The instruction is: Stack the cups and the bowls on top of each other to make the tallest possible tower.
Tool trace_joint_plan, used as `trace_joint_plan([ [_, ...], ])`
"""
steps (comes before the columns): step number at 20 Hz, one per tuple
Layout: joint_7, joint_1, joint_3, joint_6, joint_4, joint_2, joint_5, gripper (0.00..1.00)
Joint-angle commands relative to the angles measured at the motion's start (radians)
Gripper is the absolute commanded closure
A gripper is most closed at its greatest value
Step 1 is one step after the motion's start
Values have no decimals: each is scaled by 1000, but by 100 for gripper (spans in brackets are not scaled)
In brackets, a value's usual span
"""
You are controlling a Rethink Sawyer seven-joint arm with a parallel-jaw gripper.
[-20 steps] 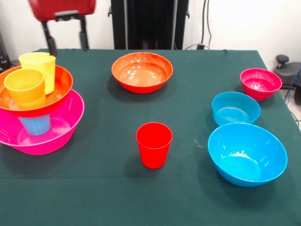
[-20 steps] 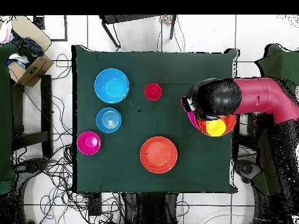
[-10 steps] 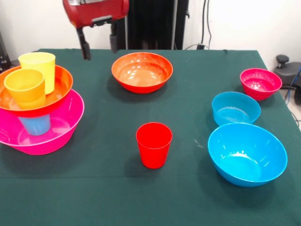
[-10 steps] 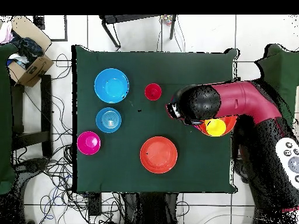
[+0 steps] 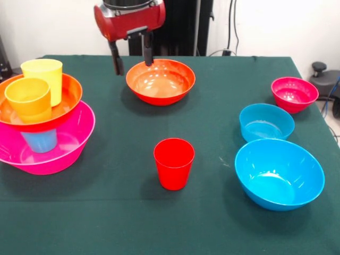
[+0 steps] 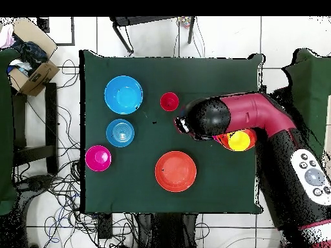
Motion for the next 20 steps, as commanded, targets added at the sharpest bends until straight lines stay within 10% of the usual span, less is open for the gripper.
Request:
trace_joint_plan([
  [1, 29, 59, -75, -88, 60, 79, -58, 0],
  [20, -63, 89, -170, -78, 12, 201, -121, 0],
])
